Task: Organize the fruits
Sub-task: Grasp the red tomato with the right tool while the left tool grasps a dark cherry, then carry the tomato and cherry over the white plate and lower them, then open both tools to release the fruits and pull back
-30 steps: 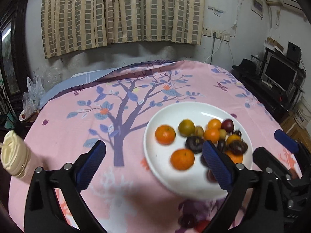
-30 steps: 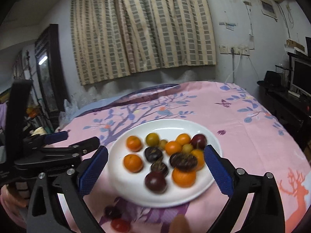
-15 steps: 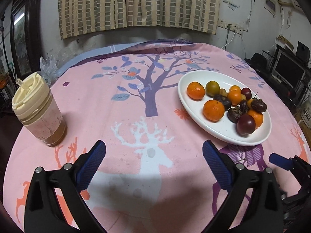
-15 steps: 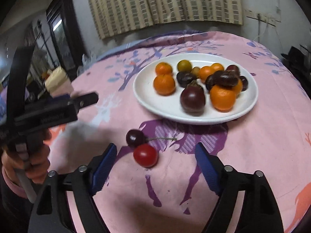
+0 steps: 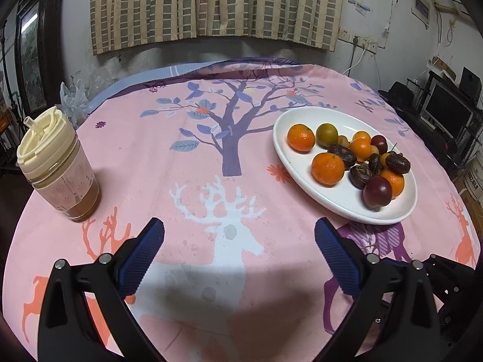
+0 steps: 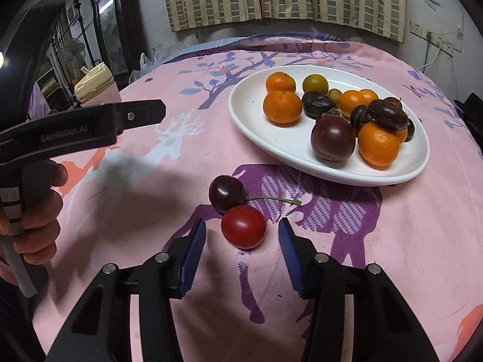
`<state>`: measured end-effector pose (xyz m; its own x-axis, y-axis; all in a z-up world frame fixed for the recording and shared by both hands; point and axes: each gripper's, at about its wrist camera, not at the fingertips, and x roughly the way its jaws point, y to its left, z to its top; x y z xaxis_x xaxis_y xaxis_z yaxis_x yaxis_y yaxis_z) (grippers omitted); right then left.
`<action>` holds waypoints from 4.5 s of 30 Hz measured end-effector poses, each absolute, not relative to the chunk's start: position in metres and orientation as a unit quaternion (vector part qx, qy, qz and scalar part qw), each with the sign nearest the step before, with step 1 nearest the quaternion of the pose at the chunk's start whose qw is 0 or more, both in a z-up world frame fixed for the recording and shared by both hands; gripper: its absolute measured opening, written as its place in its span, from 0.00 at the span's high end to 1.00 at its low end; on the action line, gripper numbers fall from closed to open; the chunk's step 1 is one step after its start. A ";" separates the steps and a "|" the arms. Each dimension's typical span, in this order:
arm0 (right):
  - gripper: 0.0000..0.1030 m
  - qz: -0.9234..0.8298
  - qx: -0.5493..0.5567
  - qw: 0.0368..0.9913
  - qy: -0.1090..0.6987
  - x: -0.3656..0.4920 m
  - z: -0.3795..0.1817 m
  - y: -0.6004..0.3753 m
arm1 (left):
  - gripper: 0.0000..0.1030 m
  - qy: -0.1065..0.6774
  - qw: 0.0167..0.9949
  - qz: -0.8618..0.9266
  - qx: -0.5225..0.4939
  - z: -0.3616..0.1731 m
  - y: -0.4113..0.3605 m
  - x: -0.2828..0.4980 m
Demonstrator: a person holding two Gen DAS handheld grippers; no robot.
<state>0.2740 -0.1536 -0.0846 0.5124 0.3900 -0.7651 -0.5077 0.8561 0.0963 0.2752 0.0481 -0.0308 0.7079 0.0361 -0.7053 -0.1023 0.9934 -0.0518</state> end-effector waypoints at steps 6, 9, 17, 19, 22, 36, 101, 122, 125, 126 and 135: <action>0.69 0.257 -0.079 0.865 0.423 0.278 -0.087 -0.149 | 0.05 0.380 0.923 0.040 -0.048 -0.031 0.050 0.275; 0.70 0.263 -0.074 0.864 0.424 0.278 -0.087 -0.151 | 0.05 0.382 0.922 0.042 -0.048 -0.032 0.051 0.276; 0.70 0.226 0.028 0.896 0.381 0.282 -0.064 -0.195 | 0.05 0.401 0.914 -0.017 -0.063 -0.042 0.038 0.277; 0.70 0.210 0.053 0.901 0.377 0.285 -0.062 -0.206 | 0.07 0.406 0.911 -0.058 -0.051 -0.045 0.021 0.274; 0.70 0.191 0.089 0.902 0.376 0.291 -0.061 -0.222 | 0.26 0.405 0.908 -0.110 -0.016 -0.049 -0.007 0.268; 0.70 0.179 0.101 0.905 0.372 0.289 -0.060 -0.229 | 0.65 0.427 0.891 -0.148 0.055 -0.082 -0.049 0.274; 0.14 0.072 0.029 0.950 0.301 0.369 -0.011 -0.230 | 0.05 0.334 0.943 0.015 -0.003 0.010 -0.018 0.383; 0.05 0.089 -0.005 0.931 0.354 0.274 -0.059 -0.221 | 0.05 0.380 0.925 -0.009 0.017 -0.038 -0.006 0.265; 0.05 0.088 -0.003 0.930 0.356 0.276 -0.059 -0.222 | 0.05 0.378 0.926 -0.010 0.024 -0.037 -0.009 0.264; 0.05 0.089 -0.004 0.930 0.356 0.275 -0.059 -0.222 | 0.05 0.377 0.926 -0.010 0.025 -0.036 -0.009 0.263; 0.05 0.093 -0.012 0.930 0.356 0.276 -0.059 -0.219 | 0.05 0.377 0.926 -0.017 0.017 -0.033 -0.008 0.263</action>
